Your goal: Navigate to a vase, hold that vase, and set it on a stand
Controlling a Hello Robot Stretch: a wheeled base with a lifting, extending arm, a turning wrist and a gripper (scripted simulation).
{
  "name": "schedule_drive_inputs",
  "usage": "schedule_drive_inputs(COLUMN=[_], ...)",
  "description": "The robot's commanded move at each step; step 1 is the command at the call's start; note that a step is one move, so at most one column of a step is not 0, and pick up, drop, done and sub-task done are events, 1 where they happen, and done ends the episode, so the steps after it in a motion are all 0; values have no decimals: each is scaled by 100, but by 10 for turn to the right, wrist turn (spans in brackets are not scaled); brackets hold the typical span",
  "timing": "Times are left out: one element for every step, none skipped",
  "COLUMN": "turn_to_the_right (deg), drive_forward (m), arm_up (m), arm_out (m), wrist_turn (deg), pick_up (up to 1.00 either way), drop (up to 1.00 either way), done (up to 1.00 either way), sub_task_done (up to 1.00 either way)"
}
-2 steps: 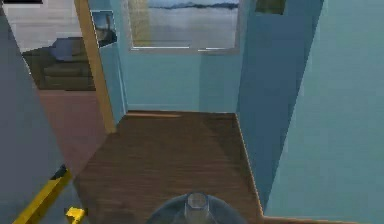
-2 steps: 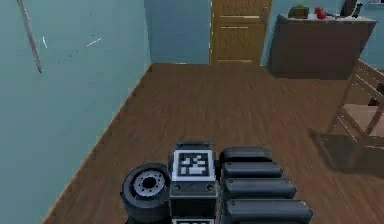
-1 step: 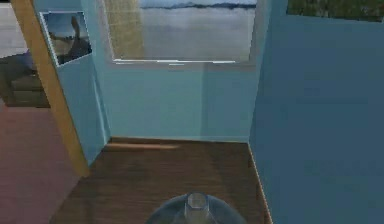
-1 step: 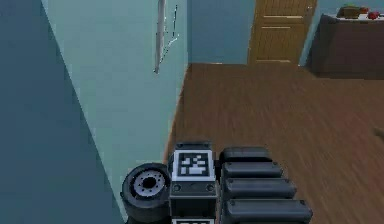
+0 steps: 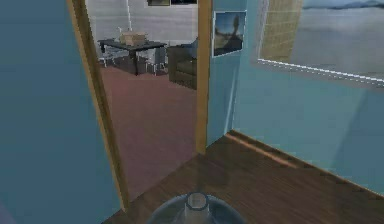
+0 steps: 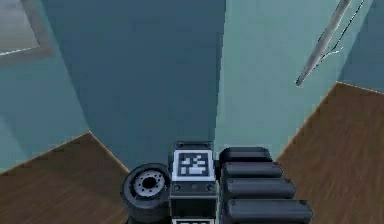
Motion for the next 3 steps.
schedule_drive_inputs(turn_to_the_right=[0, 30, 0], drive_forward=[95, 0, 35], arm_up=[0, 0, 0], arm_out=[0, 0, 0], wrist_turn=[0, 0, 0], pick_up=[0, 0, 0], drop=[0, 0, 0], done=[0, 0, 0], sub_task_done=[0, 0, 0])
